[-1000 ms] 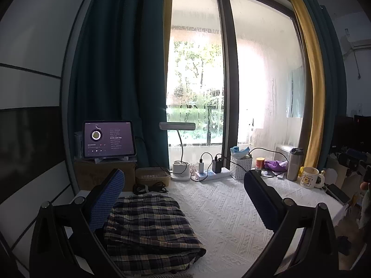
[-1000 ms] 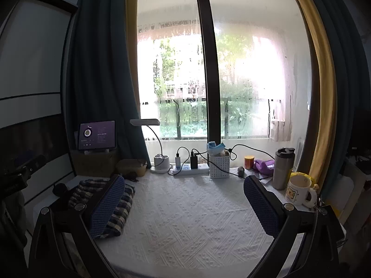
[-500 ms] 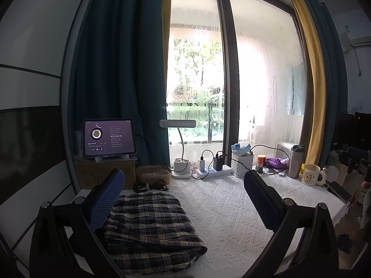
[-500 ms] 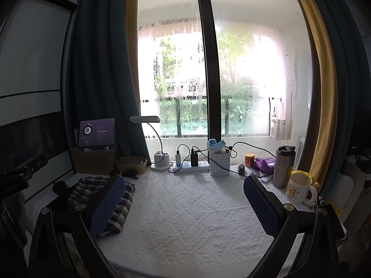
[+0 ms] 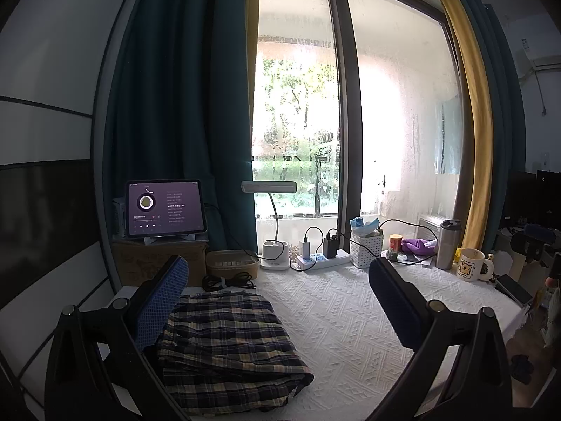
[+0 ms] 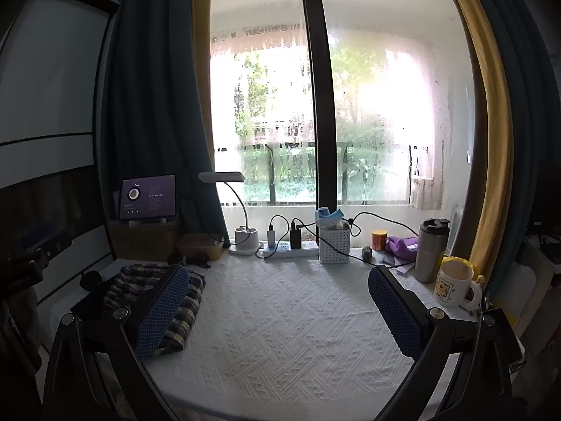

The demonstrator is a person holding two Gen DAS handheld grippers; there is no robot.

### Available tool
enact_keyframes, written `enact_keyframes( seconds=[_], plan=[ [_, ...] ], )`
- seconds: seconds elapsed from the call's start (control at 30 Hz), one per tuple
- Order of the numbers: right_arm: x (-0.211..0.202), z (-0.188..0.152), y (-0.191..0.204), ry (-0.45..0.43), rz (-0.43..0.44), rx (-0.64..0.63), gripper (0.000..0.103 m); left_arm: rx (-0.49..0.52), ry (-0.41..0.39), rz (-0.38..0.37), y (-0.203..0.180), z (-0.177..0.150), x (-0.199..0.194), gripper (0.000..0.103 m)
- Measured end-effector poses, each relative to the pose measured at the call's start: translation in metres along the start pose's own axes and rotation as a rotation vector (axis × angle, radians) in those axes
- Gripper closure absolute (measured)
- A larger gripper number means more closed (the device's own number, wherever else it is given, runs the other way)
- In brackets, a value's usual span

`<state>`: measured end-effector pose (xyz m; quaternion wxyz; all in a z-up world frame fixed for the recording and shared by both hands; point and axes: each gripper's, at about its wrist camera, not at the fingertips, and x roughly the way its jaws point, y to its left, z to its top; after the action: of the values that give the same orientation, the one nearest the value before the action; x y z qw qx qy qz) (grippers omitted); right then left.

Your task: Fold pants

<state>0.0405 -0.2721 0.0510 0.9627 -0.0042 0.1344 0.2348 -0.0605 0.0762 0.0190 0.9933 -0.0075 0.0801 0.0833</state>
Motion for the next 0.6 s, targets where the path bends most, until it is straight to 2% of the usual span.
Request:
enact_keyframes(
  seconds=[0.6],
  plan=[
    [0.0009,-0.0004,-0.0008,0.003,-0.001,0.003,0.0,0.0,0.005,-0.002,-0.0003,-0.0003,0.0003,0.001]
  ],
)
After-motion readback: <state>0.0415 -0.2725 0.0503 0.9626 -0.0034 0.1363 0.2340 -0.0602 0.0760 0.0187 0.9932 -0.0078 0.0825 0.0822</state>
